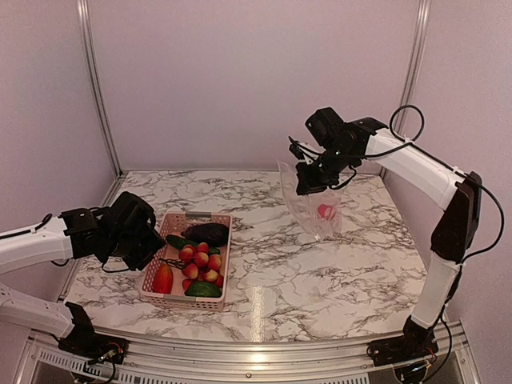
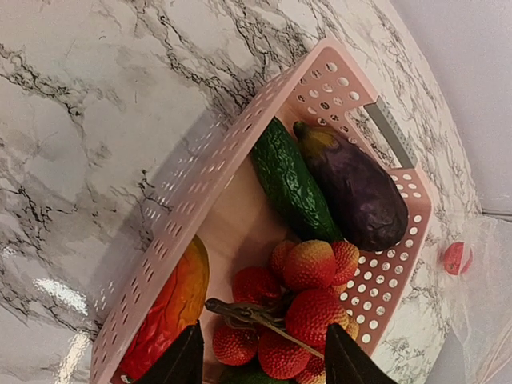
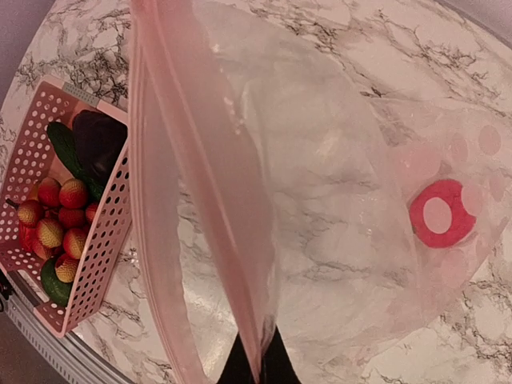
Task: Place the food in the zip-top bag and seal the zipper
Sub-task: Pick up the fake fruit from the bin.
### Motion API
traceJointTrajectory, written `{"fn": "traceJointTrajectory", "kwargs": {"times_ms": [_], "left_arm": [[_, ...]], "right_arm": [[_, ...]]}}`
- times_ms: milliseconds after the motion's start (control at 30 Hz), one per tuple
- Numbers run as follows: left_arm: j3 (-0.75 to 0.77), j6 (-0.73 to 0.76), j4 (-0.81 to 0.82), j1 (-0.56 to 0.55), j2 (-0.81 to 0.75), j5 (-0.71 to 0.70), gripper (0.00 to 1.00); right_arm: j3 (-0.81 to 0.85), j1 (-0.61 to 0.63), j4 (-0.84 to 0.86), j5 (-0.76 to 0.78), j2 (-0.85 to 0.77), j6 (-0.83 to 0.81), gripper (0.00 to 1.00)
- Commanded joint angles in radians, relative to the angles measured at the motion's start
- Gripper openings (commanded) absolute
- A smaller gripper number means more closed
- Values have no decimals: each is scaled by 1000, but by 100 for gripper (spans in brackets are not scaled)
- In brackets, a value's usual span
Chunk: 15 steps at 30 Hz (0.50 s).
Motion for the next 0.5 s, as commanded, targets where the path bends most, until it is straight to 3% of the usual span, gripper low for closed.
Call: {"fn": "traceJointTrajectory", "kwargs": {"times_ms": [0,267,467], "left_arm": [[6,-64,26,-3,65,-28,51],[14,-138,-19,-25,101,-38,50],[-31,-150,44,-27,109,-47,47]], "right_arm": [[-12,10,23,7,-43,-10,0],[-54,10,34,21,-83,1,0],[-88,10,40,31,-111,11,0]]}}
